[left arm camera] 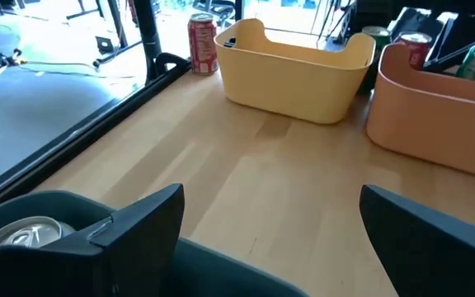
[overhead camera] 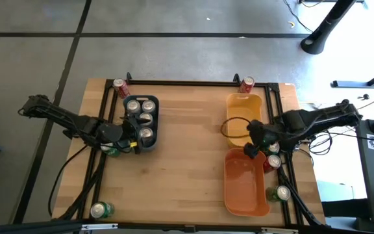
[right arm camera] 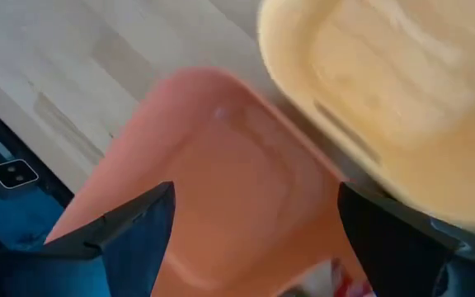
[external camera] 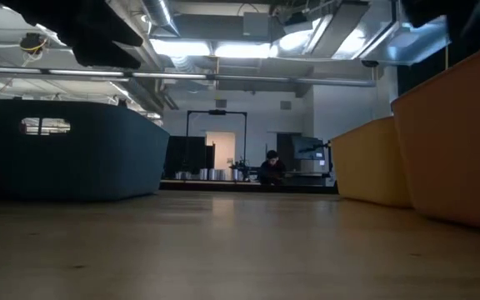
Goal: Sort soda cans
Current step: Put the bottom right red soda can into the orange bin
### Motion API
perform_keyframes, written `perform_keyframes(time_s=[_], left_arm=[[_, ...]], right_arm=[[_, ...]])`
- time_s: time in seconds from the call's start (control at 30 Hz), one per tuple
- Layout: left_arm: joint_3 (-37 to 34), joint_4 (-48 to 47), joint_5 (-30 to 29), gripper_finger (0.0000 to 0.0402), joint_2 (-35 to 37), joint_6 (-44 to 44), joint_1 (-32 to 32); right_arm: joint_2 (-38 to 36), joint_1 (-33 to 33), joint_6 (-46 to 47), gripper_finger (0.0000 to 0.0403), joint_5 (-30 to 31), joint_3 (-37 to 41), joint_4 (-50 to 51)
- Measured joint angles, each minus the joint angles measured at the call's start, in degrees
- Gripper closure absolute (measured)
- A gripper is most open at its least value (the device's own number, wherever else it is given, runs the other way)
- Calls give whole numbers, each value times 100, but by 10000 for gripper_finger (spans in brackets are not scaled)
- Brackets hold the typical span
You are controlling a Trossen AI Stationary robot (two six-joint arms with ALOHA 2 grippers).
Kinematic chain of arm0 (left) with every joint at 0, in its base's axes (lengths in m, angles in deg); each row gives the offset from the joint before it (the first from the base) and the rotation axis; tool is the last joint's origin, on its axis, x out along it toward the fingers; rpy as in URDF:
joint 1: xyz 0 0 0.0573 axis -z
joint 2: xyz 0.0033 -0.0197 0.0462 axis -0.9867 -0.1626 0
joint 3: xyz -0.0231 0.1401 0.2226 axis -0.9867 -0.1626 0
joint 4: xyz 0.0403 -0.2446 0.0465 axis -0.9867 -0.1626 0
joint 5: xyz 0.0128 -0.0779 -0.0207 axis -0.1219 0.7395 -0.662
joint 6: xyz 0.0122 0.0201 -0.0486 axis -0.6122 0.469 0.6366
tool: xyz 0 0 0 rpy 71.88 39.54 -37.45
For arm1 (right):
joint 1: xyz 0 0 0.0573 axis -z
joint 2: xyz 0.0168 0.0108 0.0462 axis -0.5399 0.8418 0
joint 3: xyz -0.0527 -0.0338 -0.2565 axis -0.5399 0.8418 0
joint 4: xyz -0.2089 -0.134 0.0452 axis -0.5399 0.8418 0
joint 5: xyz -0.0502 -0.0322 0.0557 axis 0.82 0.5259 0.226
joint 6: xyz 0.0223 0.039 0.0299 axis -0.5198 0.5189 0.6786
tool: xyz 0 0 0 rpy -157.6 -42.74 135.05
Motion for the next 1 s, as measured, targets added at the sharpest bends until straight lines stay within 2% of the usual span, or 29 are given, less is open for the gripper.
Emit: perform_keyframes(time_s=[0.23,0.5,0.73,1.0], left_arm=[[0,212,-1,49,0,-221,0],[0,230,-1,49,0,-238,0],[0,229,-1,49,0,-268,0],[0,227,-1,49,2,-279,0]], right_arm=[[-39,-917,1779,66,-66,0,580],[-35,-1625,3093,66,-152,0,1177],[24,-1978,3629,66,-89,44,1551],[22,-1992,3796,66,-201,622,1490]])
